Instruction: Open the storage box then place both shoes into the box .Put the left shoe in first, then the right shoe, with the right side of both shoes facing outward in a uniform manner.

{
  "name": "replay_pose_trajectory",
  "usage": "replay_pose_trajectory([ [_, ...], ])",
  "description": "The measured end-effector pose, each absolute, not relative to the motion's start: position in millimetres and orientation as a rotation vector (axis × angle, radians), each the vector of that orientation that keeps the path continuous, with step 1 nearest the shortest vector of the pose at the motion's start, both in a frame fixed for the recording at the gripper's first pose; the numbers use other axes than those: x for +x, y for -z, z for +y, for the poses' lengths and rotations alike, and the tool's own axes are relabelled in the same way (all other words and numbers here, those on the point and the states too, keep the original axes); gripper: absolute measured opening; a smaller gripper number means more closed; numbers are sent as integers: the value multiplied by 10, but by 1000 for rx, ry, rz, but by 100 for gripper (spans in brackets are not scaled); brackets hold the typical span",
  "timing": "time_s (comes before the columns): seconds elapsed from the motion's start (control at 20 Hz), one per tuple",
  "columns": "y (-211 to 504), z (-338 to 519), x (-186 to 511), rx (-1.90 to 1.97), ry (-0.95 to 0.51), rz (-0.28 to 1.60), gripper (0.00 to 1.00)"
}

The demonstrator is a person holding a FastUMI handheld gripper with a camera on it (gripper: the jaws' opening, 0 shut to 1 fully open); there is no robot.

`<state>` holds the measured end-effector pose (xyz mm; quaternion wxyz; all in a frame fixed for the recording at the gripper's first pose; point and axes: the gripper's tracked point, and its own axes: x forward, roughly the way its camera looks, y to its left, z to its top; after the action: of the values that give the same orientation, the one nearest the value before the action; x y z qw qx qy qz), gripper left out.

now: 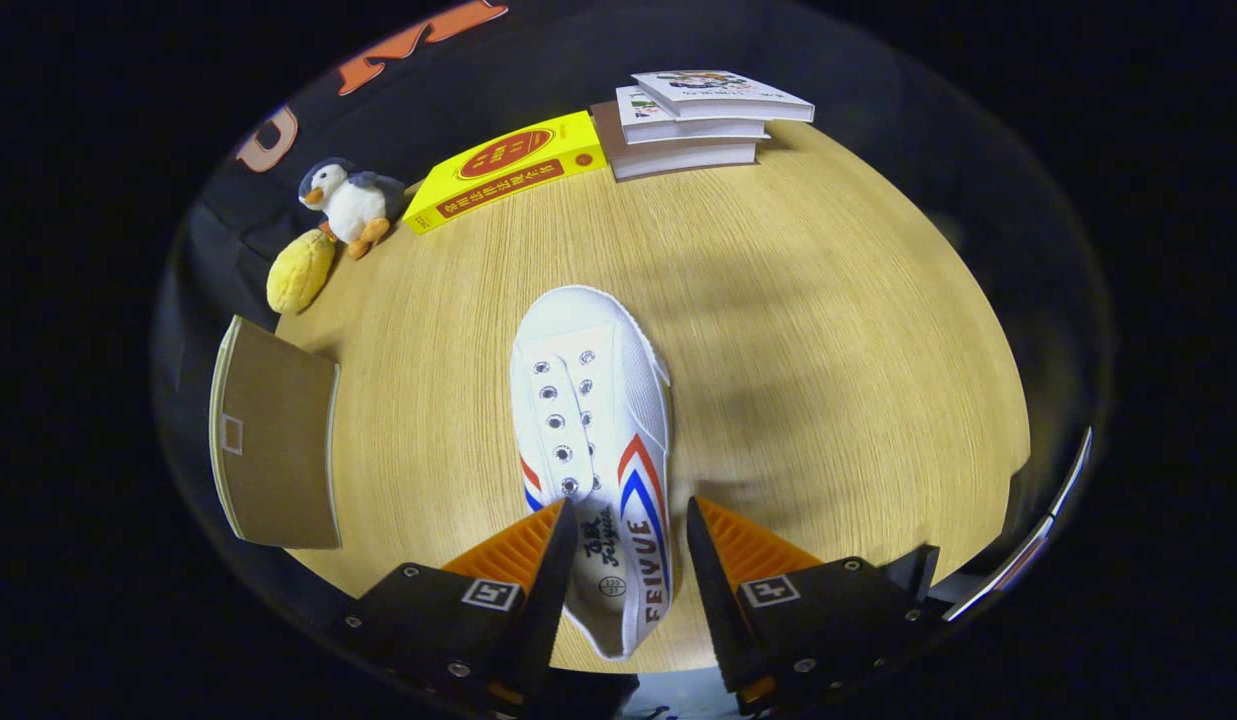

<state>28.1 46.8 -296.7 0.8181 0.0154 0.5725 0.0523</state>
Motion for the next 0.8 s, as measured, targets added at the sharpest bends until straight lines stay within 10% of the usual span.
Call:
replay_pose_trajectory([
  [0.55, 3105, 480, 335, 39, -176, 1189, 31],
  [0.7, 3074, 459, 341, 161, -132, 1143, 1],
  [0.8, 3026, 493, 315, 192, -142, 1113, 0],
])
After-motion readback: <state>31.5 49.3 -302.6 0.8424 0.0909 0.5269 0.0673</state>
